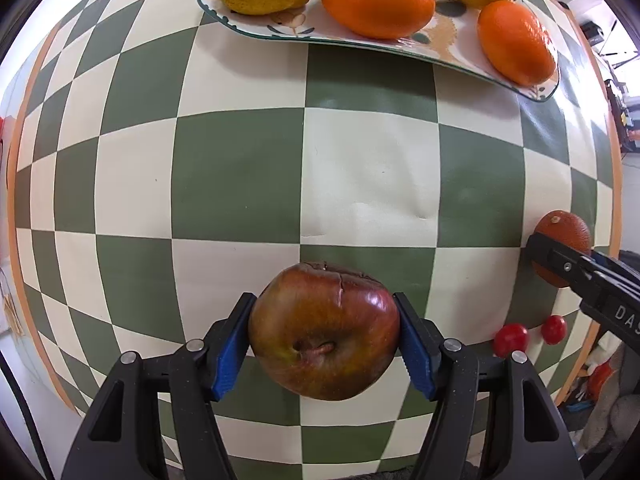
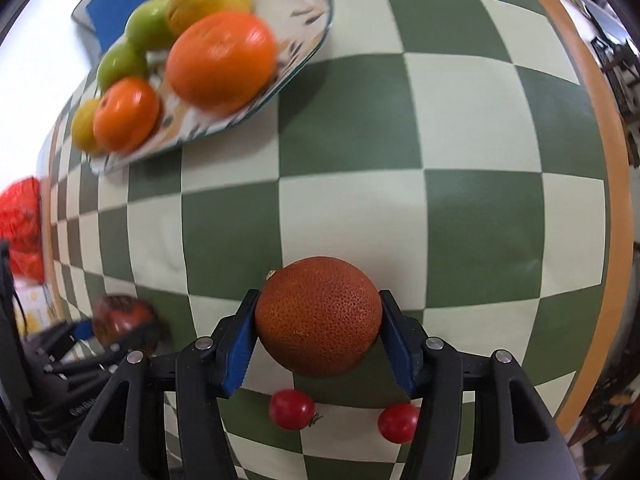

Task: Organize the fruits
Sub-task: 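Carry the brown apple and russet fruit onto the plate and open both tools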

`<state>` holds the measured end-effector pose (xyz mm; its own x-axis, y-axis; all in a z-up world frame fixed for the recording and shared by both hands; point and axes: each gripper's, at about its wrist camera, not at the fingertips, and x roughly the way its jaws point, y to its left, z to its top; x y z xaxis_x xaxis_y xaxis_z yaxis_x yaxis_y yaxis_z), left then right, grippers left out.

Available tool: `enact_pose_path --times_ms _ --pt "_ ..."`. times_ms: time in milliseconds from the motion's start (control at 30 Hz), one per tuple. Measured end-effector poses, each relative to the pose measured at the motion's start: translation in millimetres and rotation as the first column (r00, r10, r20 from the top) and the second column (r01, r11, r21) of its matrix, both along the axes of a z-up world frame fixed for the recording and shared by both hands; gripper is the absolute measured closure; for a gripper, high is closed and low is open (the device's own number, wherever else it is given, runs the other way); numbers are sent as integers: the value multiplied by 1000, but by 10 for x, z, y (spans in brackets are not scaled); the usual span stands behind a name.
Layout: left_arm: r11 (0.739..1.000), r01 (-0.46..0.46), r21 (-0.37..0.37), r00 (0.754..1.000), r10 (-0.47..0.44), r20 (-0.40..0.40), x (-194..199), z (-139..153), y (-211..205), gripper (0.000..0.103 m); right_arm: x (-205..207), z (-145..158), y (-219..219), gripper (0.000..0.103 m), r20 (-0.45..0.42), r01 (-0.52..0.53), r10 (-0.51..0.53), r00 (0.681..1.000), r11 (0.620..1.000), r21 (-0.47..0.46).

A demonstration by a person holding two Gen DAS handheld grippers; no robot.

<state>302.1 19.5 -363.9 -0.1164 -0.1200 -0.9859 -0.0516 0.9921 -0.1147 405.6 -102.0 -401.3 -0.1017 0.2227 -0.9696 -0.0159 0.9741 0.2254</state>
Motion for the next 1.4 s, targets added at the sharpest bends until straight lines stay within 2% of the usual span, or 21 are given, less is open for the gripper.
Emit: enact_pose_path --times_ms 33,67,200,233,333,433,567,700,800,967,1100,1167,1233,1333,1400 --pt "1000 -20 20 996 21 -88 19 12 11 38 -7 -1 15 43 4 -1 1 1000 1000 -3" --pt "999 -32 0 996 32 -83 33 68 12 38 -7 4 33 43 7 -2 2 1000 1000 -7" --pt "991 -84 -108 996 80 -39 214 431 -22 38 7 31 49 44 12 -2 1 1000 1000 14" --pt "986 -94 -141 995 95 2 286 541 -38 38 10 57 46 44 15 1 -1 1000 1000 27" --pt "968 -104 -227 990 122 65 661 917 -107 38 59 208 -10 44 22 45 -48 999 993 106" --pt "966 -98 -240 986 127 106 1233 1126 -176 38 171 406 -61 44 48 86 -96 994 981 171" --pt "974 -112 -198 983 138 123 1741 1034 -215 38 501 717 -139 44 109 110 -136 985 970 217" --pt "979 -110 -170 991 121 59 1983 643 -249 38 946 814 -225 44 152 125 -158 976 971 205" --pt "981 -122 -148 992 126 19 2146 507 -241 38 1271 740 -272 44 148 155 -185 972 969 194" --pt "978 -154 -138 988 152 -25 2174 373 -207 38 1708 551 -313 44 136 165 -188 973 972 168" --pt "972 -175 -157 985 173 -26 2146 347 -152 20 1847 403 -265 43 104 149 -169 980 973 178" --pt "971 -179 -158 984 179 -18 2131 354 -124 19 1860 343 -221 41 94 141 -160 983 974 178" --pt "969 -188 -163 982 188 -17 2101 387 -55 19 1846 329 -234 30 93 153 -173 981 970 190" --pt "968 -194 -160 981 196 -4 2069 430 3 19 1825 295 -249 30 84 164 -183 980 967 194" --pt "974 -186 -131 981 192 36 2042 498 21 19 1804 295 -265 30 84 164 -182 980 968 190"
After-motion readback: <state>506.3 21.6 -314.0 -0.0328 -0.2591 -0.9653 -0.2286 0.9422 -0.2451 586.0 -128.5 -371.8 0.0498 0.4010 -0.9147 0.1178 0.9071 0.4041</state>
